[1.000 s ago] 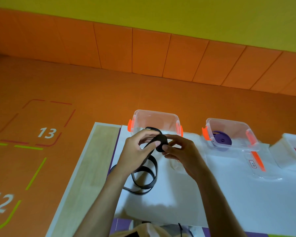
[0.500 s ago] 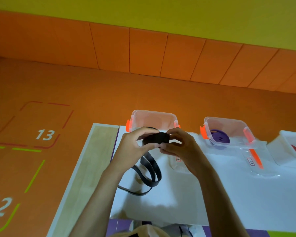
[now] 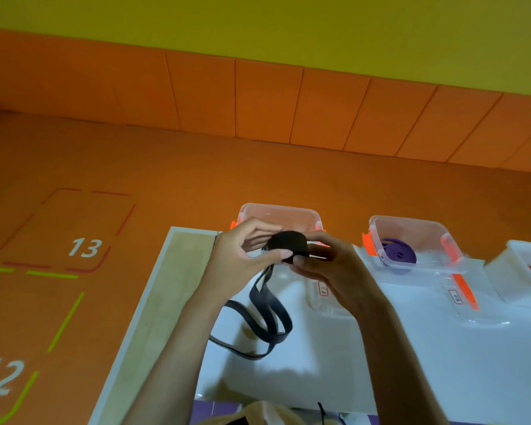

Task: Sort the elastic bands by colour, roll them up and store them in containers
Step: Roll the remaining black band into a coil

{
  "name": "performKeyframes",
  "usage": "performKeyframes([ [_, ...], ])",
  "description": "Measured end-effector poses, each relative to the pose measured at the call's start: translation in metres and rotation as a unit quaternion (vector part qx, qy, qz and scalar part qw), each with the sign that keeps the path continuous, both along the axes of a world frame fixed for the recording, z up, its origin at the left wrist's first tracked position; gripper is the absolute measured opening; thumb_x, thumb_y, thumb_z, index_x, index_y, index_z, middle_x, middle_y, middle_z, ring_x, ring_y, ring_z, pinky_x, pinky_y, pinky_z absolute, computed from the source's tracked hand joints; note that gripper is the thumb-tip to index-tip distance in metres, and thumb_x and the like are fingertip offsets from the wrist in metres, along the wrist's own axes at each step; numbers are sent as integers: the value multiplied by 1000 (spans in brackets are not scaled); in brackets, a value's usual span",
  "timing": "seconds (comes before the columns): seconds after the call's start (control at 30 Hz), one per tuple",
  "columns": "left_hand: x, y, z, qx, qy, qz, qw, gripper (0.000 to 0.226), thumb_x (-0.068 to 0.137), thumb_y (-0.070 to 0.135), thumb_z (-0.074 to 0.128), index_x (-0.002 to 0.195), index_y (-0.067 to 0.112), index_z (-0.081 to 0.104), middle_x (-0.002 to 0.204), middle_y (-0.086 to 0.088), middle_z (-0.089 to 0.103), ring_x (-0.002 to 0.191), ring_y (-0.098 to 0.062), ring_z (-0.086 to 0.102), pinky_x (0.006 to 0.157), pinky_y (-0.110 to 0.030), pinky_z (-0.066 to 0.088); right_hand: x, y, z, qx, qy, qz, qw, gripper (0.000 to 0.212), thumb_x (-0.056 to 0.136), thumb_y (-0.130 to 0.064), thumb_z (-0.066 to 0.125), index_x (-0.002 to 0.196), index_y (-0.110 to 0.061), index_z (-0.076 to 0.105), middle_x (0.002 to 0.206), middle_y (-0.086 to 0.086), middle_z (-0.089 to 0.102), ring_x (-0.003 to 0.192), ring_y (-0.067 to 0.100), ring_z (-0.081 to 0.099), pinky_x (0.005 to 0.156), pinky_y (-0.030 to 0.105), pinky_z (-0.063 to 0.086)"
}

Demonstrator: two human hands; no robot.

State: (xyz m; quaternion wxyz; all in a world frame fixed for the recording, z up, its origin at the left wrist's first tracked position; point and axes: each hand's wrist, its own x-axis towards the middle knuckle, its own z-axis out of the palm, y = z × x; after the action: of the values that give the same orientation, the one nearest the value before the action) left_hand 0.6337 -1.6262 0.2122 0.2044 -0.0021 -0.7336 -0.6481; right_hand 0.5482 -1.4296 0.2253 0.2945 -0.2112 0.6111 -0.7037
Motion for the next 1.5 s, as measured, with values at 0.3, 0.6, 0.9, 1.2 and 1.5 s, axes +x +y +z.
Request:
performKeyframes([
  [0.3, -4, -7, 0, -60, -19, -18, 998, 37, 80, 18, 92, 110, 37, 82, 110, 16, 80, 109, -8, 74, 100, -28, 58, 1, 3, -1, 91, 35, -12, 995, 34, 82, -9, 87, 114, -11, 76, 113, 9, 79, 110, 25, 75, 91, 29, 59],
  [0.6, -6, 1, 9, -5, -4, -9, 1000, 29, 77, 33, 92, 103, 37, 80, 109, 11, 79, 106, -13, 75, 92, -18, 56, 4, 3, -3, -29, -48, -57, 997, 48, 70, -16, 88, 114, -2, 75, 115, 22, 75, 111, 38, 73, 91, 34, 61],
  [0.9, -7, 7, -2, -61, -28, -1, 998, 28, 80, 32, 89, 107, 35, 82, 104, 18, 79, 104, -7, 74, 95, -24, 57, 1, 12, 2, 122, 90, -58, 987, 35, 76, -16, 91, 109, -21, 79, 103, 0, 80, 96, 22, 79, 76, 32, 65],
  [1.2, -6, 6, -2, -77, -46, -70, 994, 40, 89, 12, 83, 124, 33, 78, 121, 15, 75, 121, -14, 67, 104, -23, 51, 4, 15, -7, 98, -2, -59, 993, 36, 84, -1, 84, 116, -17, 75, 111, 5, 80, 104, 26, 77, 85, 30, 63],
  [1.5, -4, 8, -3, -22, -30, -34, 999, 32, 83, 28, 87, 115, 28, 81, 118, 12, 77, 118, -14, 71, 102, -25, 55, 0, 16, 3, 34, -97, -28, 994, 38, 68, -20, 92, 103, -16, 79, 115, 21, 77, 105, 41, 76, 83, 33, 64],
])
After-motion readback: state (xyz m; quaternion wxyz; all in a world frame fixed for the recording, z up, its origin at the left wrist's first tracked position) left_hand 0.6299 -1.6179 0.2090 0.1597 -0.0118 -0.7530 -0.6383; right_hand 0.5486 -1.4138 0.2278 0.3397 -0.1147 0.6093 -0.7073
